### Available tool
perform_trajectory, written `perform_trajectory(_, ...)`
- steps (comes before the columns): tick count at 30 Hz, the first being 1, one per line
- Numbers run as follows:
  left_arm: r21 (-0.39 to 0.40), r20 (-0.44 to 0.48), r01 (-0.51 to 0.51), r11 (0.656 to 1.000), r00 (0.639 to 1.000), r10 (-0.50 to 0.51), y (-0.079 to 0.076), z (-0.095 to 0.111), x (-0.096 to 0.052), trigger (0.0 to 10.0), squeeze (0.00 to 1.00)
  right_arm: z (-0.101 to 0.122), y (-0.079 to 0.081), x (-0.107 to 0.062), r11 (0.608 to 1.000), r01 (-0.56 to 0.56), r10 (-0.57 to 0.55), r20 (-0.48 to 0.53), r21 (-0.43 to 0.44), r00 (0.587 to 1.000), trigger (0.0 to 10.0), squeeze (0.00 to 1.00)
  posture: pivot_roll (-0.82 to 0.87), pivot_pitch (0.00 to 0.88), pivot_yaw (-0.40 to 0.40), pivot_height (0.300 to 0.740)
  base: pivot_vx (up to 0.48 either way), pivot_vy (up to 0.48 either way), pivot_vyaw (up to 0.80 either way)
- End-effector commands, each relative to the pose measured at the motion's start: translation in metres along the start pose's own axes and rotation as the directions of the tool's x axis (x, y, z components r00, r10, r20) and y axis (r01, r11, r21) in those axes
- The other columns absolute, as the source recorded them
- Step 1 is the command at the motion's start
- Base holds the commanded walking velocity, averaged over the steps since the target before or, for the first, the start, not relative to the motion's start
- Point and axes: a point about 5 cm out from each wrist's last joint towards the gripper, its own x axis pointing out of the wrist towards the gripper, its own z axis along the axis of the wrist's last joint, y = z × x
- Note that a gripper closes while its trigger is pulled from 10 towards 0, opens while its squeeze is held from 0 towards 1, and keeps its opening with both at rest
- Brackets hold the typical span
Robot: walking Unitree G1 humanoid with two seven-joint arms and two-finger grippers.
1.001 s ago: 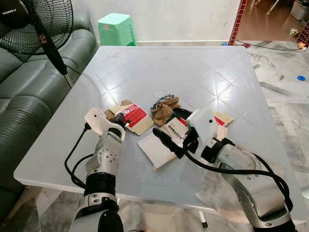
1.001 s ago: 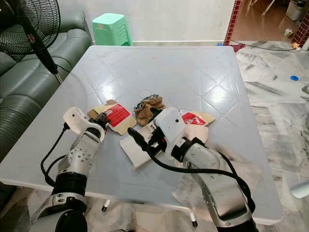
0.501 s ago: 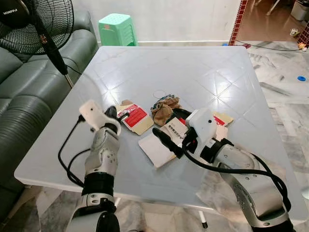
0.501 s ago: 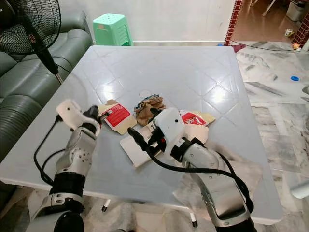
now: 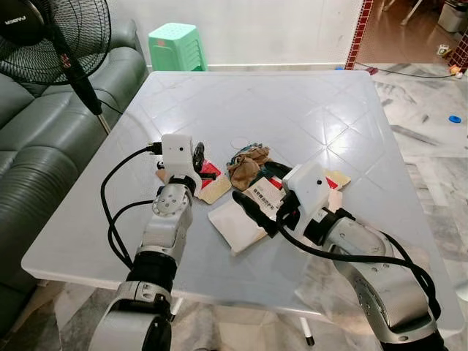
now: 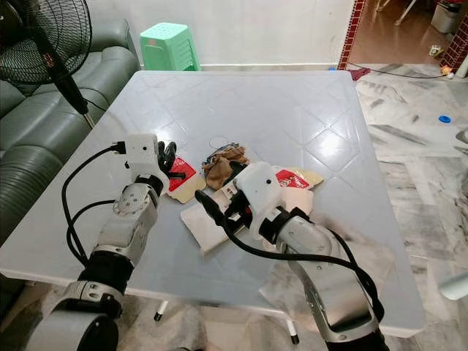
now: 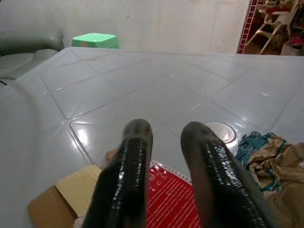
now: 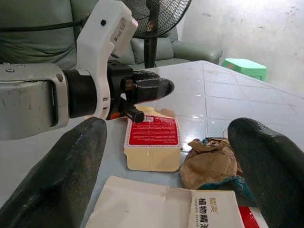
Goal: Picking trash to rubbish bin
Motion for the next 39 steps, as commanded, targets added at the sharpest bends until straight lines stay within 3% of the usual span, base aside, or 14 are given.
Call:
perform_trajectory(1,0.040,-0.007,0.014,0.999,1.000,-0.014,0.001,0.000,0.003,10.0,1.00,0.002,-0.001,0.000,1.000,0.004,-0.004,0.006,-0.005,1.000,10.0,0.00,-0.10,0.055,0.076,0.740,0.000,0.000,0.00)
perform_trajectory(5,0.079,-0.032,0.013,0.997,0.999,-0.011,0.002,-0.008,0.003,10.0,1.00,0.002,-0.001,0.000,1.000,0.008,-0.008,0.006,-0.004,1.000,10.0,0.00,-0.10,0.055,0.076,0.740,0.000,0.000,0.00)
perform_trajectory(8,0.058,-0.136,-0.045,0.997,0.989,0.052,0.008,-0.034,-0.001,10.0,1.00,0.000,-0.001,0.000,1.000,0.011,-0.011,0.004,-0.003,1.000,10.0,0.00,-0.10,0.055,0.075,0.740,0.000,0.000,0.00)
perform_trajectory(13,0.065,-0.196,-0.058,0.996,0.978,0.070,0.009,-0.050,-0.007,10.0,1.00,0.001,-0.001,0.000,1.000,0.010,-0.010,0.005,-0.002,1.000,10.0,0.00,-0.11,0.057,0.076,0.740,0.000,0.000,0.00)
perform_trajectory(16,0.108,-0.237,-0.054,0.993,0.968,0.079,0.014,-0.064,-0.014,10.0,1.00,0.000,-0.001,-0.001,1.000,0.011,-0.011,0.000,-0.004,1.000,10.0,0.00,-0.11,0.060,0.074,0.740,0.000,0.000,0.00)
perform_trajectory(20,0.112,-0.235,-0.057,0.992,0.968,0.082,0.016,-0.065,-0.015,10.0,1.00,0.000,-0.001,-0.002,1.000,0.011,-0.011,0.000,-0.004,1.000,10.0,0.00,-0.11,0.060,0.074,0.740,0.000,0.000,0.00)
perform_trajectory(27,0.187,-0.217,-0.088,0.978,0.968,0.129,0.033,-0.073,-0.025,10.0,1.00,0.000,-0.001,0.000,1.000,0.005,-0.005,0.001,-0.004,1.000,10.0,0.00,-0.09,0.062,0.068,0.740,0.000,0.000,0.00)
perform_trajectory(33,0.225,-0.196,-0.117,0.967,0.967,0.162,0.048,-0.082,-0.044,10.0,1.00,-0.001,-0.001,0.000,1.000,-0.003,0.003,-0.001,-0.002,1.000,10.0,0.00,-0.07,0.058,0.065,0.740,0.000,0.000,0.00)
perform_trajectory(39,0.241,-0.163,-0.108,0.964,0.975,0.150,0.050,-0.083,-0.063,10.0,1.00,-0.002,0.000,0.001,1.000,-0.012,0.012,-0.001,-0.002,1.000,10.0,0.00,-0.06,0.054,0.058,0.740,0.000,0.000,0.00)
